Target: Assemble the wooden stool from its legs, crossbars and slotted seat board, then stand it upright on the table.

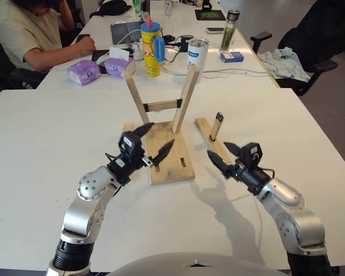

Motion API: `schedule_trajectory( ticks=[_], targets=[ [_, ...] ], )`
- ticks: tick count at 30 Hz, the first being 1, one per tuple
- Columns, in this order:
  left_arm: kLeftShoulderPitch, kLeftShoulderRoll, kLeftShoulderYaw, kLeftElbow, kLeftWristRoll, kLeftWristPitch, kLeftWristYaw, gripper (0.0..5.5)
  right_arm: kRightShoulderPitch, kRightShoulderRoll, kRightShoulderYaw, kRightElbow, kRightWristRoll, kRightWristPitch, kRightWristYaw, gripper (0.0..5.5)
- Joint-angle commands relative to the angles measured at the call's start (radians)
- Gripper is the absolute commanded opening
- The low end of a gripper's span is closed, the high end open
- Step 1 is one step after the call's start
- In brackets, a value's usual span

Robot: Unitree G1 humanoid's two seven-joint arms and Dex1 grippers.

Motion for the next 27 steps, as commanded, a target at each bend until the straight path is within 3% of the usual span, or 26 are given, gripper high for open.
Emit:
schedule_trajectory(
  ticks=[1, 7, 15, 27],
  targets=[
    [-0.013, 0.112, -0.125, 0.081, 0.222, -0.132, -0.049, 4.00, -0.089, -0.014, 0.007, 0.099, -0.028, 0.087, -0.048, 4.22],
    [-0.060, 0.164, -0.245, 0.229, 0.415, -0.303, -0.079, 4.00, -0.311, -0.042, 0.070, 0.327, -0.100, 0.196, -0.057, 4.22],
    [-0.115, 0.184, -0.283, 0.369, 0.610, -0.429, -0.012, 4.00, -0.445, -0.047, 0.111, 0.495, -0.142, 0.306, -0.045, 4.22],
    [-0.151, 0.223, -0.245, 0.468, 0.652, -0.462, -0.016, 4.00, -0.469, -0.013, 0.099, 0.509, -0.152, 0.292, -0.067, 2.10]
  ],
)
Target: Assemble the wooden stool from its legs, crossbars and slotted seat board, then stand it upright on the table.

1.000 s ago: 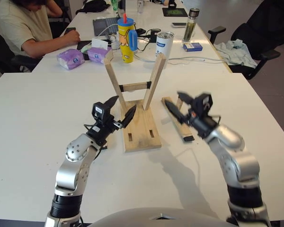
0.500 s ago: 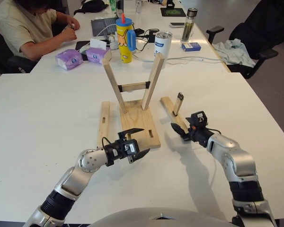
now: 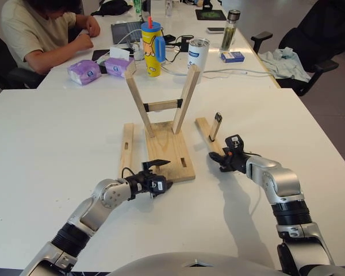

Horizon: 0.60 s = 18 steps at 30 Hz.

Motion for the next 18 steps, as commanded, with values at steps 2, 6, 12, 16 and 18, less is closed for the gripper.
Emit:
schedule_trajectory(
  ticks=[2, 6, 12, 16, 18],
  targets=[
    [-0.032, 0.032, 0.038, 0.040, 0.018, 0.004, 0.005, 4.00, -0.022, 0.039, -0.049, 0.001, -0.011, -0.081, -0.038, 2.09],
    [-0.045, 0.034, 0.050, 0.067, 0.023, -0.007, 0.014, 4.00, -0.042, 0.086, -0.119, -0.015, 0.019, -0.168, -0.070, 2.09],
    [-0.041, -0.065, 0.162, -0.029, -0.234, 0.103, -0.006, 4.00, -0.067, 0.147, -0.287, -0.094, 0.179, -0.277, -0.043, 2.09],
    [-0.049, -0.158, 0.287, -0.199, -0.634, 0.400, -0.053, 4.00, -0.069, 0.157, -0.372, -0.172, 0.320, -0.297, -0.005, 2.07],
    [-0.065, -0.161, 0.336, -0.253, -0.773, 0.519, -0.065, 4.00, -0.063, 0.146, -0.397, -0.206, 0.409, -0.272, 0.036, 2.07]
  ],
)
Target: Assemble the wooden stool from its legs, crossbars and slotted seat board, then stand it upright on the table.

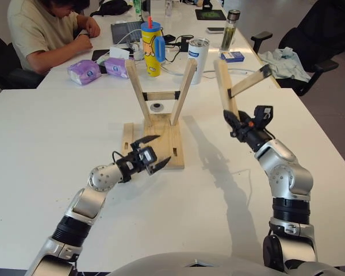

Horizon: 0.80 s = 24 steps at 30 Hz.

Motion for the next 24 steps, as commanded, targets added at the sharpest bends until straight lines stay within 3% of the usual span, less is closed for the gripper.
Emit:
schedule_trajectory(
  ticks=[1, 5, 10, 14, 24],
  targets=[
    [-0.037, -0.008, 0.107, -0.118, -0.261, 0.239, -0.031, 4.00, -0.019, -0.015, -0.065, -0.095, 0.189, 0.041, 0.088, 2.07],
    [-0.097, 0.000, 0.192, -0.156, -0.469, 0.423, -0.035, 4.00, -0.043, -0.074, -0.063, -0.166, 0.497, 0.248, 0.189, 2.07],
    [-0.196, -0.003, 0.323, -0.132, -0.842, 0.660, -0.032, 4.80, -0.043, -0.160, -0.016, -0.180, 0.731, 0.443, 0.280, 2.07],
    [-0.272, 0.016, 0.391, -0.090, -1.058, 0.792, 0.001, 5.38, -0.049, -0.214, 0.015, -0.170, 0.825, 0.527, 0.330, 2.07],
    [-0.362, 0.050, 0.458, -0.022, -1.422, 0.940, 0.097, 5.40, -0.047, -0.306, 0.088, -0.185, 0.848, 0.580, 0.446, 2.07]
  ],
)
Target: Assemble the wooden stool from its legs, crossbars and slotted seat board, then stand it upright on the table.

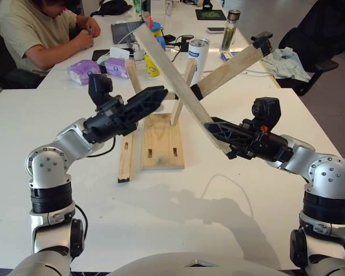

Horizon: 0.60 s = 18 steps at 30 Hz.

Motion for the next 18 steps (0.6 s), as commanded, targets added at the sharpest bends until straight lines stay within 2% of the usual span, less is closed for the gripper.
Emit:
schedule_trajectory(
  ticks=[1, 3, 18],
  targets=[
    [-0.023, 0.023, 0.005, -0.005, -0.077, 0.026, 0.040, 5.40, -0.009, -0.036, 0.032, -0.027, -0.015, 0.003, 0.049, 2.07],
    [-0.018, 0.031, 0.000, -0.019, -0.100, 0.033, 0.046, 5.40, -0.004, -0.041, 0.042, -0.024, -0.031, -0.006, 0.061, 2.07],
    [0.017, 0.085, -0.035, -0.025, -0.063, 0.055, 0.000, 2.83, 0.024, -0.066, 0.061, -0.025, -0.098, -0.034, 0.147, 2.07]
  ],
)
